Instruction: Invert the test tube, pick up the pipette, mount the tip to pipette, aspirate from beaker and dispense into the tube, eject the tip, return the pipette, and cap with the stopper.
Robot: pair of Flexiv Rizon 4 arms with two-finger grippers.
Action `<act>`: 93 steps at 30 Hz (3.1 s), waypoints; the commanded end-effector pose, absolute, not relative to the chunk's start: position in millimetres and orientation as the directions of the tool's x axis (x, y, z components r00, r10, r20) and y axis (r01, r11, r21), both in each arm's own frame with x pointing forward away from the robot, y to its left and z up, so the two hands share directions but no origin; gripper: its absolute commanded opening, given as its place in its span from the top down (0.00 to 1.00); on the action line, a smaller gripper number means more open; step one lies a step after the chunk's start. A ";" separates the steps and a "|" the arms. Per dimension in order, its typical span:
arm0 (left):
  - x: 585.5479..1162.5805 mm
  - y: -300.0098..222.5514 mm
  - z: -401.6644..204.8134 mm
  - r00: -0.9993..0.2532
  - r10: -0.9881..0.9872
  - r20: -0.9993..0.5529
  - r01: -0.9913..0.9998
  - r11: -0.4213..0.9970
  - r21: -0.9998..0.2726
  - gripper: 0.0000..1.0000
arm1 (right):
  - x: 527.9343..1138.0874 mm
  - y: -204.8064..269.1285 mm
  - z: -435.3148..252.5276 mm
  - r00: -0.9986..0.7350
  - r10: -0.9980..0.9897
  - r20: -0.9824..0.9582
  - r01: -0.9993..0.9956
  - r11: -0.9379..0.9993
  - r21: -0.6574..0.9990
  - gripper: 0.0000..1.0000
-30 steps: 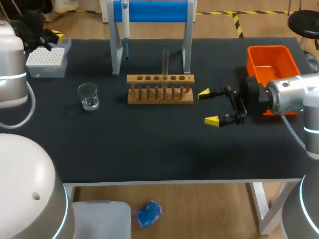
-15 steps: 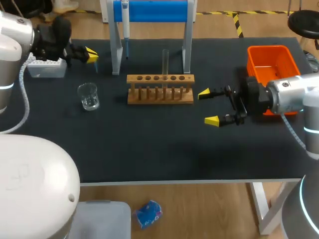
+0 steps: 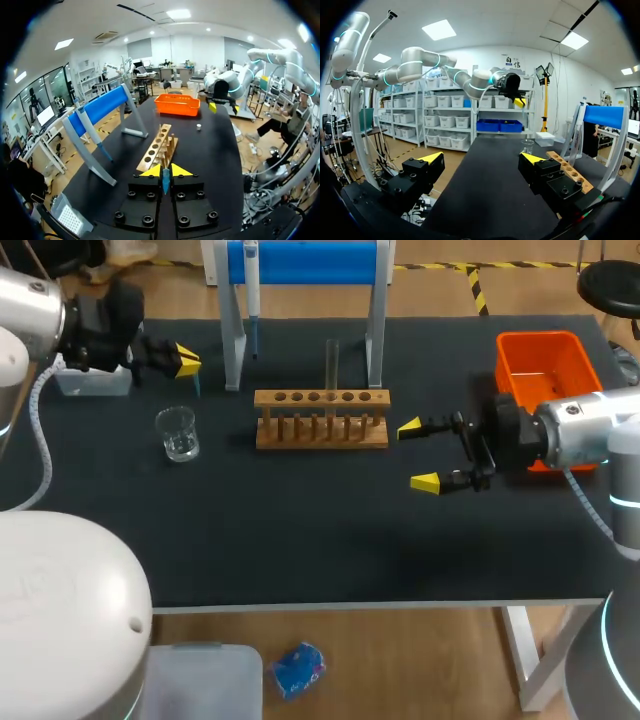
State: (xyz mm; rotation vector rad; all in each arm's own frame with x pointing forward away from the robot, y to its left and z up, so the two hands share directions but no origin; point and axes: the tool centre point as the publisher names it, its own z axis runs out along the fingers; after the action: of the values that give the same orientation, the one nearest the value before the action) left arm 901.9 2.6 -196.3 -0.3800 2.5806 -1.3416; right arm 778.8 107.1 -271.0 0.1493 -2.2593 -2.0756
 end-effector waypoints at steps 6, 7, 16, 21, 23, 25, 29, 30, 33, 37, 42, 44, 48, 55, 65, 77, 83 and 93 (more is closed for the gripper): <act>891.5 -17.4 -198.3 -0.936 -0.345 -0.073 -0.141 0.557 -0.818 1.00 | 776.9 112.5 -275.7 -0.992 -0.127 -0.009 -0.023 0.112 0.993 0.00; 887.8 -23.8 -198.1 -0.937 -0.344 -0.066 -0.143 0.547 -0.825 1.00 | 776.2 114.4 -277.3 -0.992 -0.128 -0.004 -0.018 0.106 0.994 0.00; 847.3 -86.4 -200.1 -0.958 -0.287 -0.015 -0.155 0.561 -0.813 1.00 | 773.6 126.0 -288.5 -0.988 -0.150 0.019 0.006 0.081 0.997 0.00; 826.7 -120.5 -204.7 -0.972 -0.234 0.026 -0.152 0.541 -0.827 1.00 | 778.8 137.0 -288.9 -0.987 -0.160 0.015 0.001 0.086 0.996 0.00; 818.3 -135.0 -207.5 -0.978 -0.207 0.040 -0.149 0.543 -0.826 1.00 | 780.6 141.7 -286.3 -0.986 -0.165 0.004 -0.010 0.083 0.997 0.00; 810.0 -150.2 -210.3 -0.986 -0.160 0.055 -0.134 0.546 -0.827 1.00 | 780.6 141.7 -286.3 -0.986 -0.165 0.004 -0.010 0.083 0.997 0.00; 810.0 -150.2 -210.3 -0.986 -0.160 0.055 -0.134 0.546 -0.827 1.00 | 780.6 141.7 -286.3 -0.986 -0.165 0.004 -0.010 0.083 0.997 0.00; 810.0 -150.2 -210.3 -0.986 -0.160 0.055 -0.134 0.546 -0.827 1.00 | 780.6 141.7 -286.3 -0.986 -0.165 0.004 -0.010 0.083 0.997 0.00; 810.0 -150.2 -210.3 -0.986 -0.160 0.055 -0.134 0.546 -0.827 1.00 | 780.6 141.7 -286.3 -0.986 -0.165 0.004 -0.010 0.083 0.997 0.00; 810.0 -150.2 -210.3 -0.986 -0.160 0.055 -0.134 0.546 -0.827 1.00 | 780.6 141.7 -286.3 -0.986 -0.165 0.004 -0.010 0.083 0.997 0.00; 811.6 -155.1 -212.9 -0.984 -0.172 0.050 -0.140 0.567 -0.812 1.00 | 780.6 141.7 -286.3 -0.986 -0.165 0.004 -0.010 0.083 0.997 0.00; 813.4 -167.2 -216.0 -0.984 -0.172 0.054 -0.141 0.542 -0.828 1.00 | 781.4 144.9 -287.7 -0.986 -0.169 0.007 -0.008 0.088 0.996 0.00; 816.0 -184.0 -222.8 -0.983 -0.182 0.035 -0.135 0.569 -0.811 1.00 | 787.9 152.9 -290.1 -0.986 -0.168 0.013 -0.003 0.095 0.995 0.00; 814.8 -203.3 -230.8 -0.986 -0.160 0.041 -0.125 0.564 -0.816 1.00 | 796.3 166.3 -295.6 -0.990 -0.142 0.016 0.008 0.054 0.998 0.00; 809.8 -221.5 -237.8 -0.992 -0.124 0.036 -0.101 0.573 -0.813 1.00 | 799.8 183.0 -297.0 -0.986 -0.166 0.018 0.014 0.027 1.000 0.00; 806.0 -229.5 -247.8 -0.993 -0.109 0.055 -0.107 0.565 -0.818 1.00 | 803.3 194.0 -290.9 -0.982 -0.187 0.001 -0.001 0.010 1.000 0.33; 803.6 -232.0 -249.2 -0.993 -0.107 0.053 -0.104 0.565 -0.819 1.00 | 805.2 195.7 -289.1 -0.981 -0.192 -0.003 -0.003 -0.001 1.000 0.34; 803.1 -233.4 -251.0 -0.993 -0.113 0.041 -0.099 0.579 -0.809 1.00 | 808.1 194.8 -285.1 -0.981 -0.192 -0.008 -0.007 -0.003 1.000 0.59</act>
State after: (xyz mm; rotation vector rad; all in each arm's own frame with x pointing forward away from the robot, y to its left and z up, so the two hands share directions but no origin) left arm 803.4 -229.6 -250.6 -0.1756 2.7739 -1.4410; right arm 806.8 195.8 -285.3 0.2122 -2.1216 -2.1277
